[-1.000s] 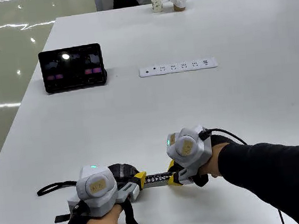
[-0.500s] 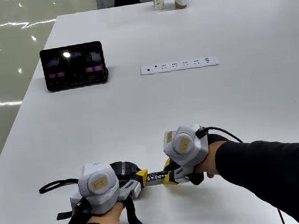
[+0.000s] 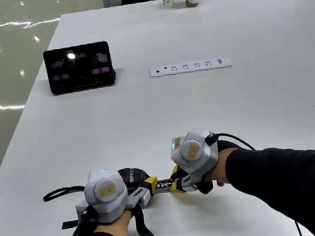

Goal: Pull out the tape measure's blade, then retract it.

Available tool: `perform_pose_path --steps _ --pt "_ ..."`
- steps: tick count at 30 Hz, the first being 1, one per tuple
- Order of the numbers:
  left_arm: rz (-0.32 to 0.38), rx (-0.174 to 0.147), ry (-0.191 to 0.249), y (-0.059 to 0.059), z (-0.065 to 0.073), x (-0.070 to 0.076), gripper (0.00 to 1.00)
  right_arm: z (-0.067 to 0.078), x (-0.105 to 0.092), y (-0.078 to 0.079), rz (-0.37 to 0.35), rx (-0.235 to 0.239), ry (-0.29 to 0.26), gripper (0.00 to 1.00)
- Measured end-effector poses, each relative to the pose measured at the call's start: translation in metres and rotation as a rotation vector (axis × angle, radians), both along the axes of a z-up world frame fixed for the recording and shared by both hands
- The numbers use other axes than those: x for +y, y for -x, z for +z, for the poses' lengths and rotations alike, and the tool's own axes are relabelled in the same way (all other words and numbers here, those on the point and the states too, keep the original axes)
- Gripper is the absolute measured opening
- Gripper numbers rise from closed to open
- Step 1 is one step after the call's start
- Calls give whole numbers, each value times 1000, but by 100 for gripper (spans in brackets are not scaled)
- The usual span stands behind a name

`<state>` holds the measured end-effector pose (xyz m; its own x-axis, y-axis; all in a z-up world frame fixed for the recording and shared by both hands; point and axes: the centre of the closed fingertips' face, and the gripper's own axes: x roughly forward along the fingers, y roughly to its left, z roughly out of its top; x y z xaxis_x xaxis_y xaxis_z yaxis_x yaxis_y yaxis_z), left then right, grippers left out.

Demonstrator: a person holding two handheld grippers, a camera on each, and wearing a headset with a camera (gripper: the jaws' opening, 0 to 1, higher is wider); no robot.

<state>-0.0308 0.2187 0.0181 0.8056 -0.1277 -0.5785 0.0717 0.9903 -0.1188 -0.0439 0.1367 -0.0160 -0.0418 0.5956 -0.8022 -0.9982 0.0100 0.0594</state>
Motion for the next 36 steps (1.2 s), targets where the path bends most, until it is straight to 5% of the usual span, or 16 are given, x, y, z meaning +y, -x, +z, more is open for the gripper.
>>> perform_pose_path --steps 36 --pt "-12 4 21 1 -1 1 60 1 18 3 6 12 -38 12"
